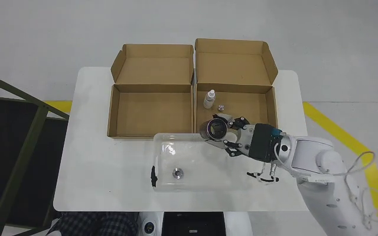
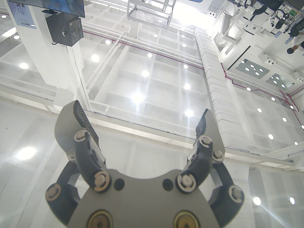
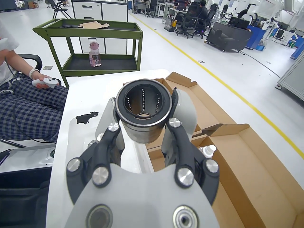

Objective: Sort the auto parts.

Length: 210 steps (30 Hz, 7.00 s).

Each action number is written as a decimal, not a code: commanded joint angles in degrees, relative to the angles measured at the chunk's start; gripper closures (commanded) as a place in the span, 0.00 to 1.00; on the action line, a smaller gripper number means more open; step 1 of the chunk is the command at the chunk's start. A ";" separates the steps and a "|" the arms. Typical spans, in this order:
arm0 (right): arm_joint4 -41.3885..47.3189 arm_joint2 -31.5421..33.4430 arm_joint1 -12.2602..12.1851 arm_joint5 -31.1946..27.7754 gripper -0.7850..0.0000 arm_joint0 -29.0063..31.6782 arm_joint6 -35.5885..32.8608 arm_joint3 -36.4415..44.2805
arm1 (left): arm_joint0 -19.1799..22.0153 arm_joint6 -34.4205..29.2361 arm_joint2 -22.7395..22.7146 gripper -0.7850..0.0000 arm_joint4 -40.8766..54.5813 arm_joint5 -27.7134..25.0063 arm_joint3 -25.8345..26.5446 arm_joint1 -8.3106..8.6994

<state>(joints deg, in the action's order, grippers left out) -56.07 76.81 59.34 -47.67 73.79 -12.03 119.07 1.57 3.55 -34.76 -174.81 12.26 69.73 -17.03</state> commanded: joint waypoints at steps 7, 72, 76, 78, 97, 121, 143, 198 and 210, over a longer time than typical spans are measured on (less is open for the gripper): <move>0.34 -0.27 -0.06 0.33 1.00 -0.54 0.05 -0.44 | 0.00 0.00 0.00 0.00 0.00 0.00 0.00 0.00; -11.50 -38.89 13.20 23.02 0.97 -33.56 -15.29 -35.73 | 0.00 0.00 0.00 0.00 0.00 0.00 0.00 0.00; -11.63 -39.32 13.78 22.54 0.85 -34.21 -16.70 -36.80 | 0.00 0.00 0.00 0.00 0.00 0.00 0.00 0.00; -11.88 -39.48 14.02 22.28 0.83 -34.43 -17.25 -37.21 | 0.00 0.00 0.00 0.00 0.00 0.00 0.00 0.00; -13.04 -40.07 15.94 19.77 0.58 -36.04 -21.81 -39.95 | 0.00 0.00 0.00 0.00 0.00 0.00 0.00 0.00; -13.09 -33.50 15.26 16.44 0.35 -32.75 -22.81 -30.70 | 0.00 0.00 0.00 0.00 0.00 0.00 0.00 0.00; -16.64 -22.37 9.29 2.24 0.17 -10.00 -24.31 -5.53 | 0.00 0.00 0.00 0.00 0.00 0.00 0.00 0.00; -31.12 -33.08 9.33 1.18 0.46 -9.08 -13.99 -19.34 | 0.00 0.00 0.00 0.00 0.00 0.00 0.00 0.00; -28.86 -33.04 9.34 -0.01 1.00 -9.45 -14.14 -18.46 | 0.00 0.00 0.00 0.00 0.00 0.00 0.00 0.00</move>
<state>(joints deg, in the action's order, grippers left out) -85.16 43.54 68.74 -47.56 64.27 -26.12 100.26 1.57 3.55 -34.76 -174.81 12.26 69.73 -17.03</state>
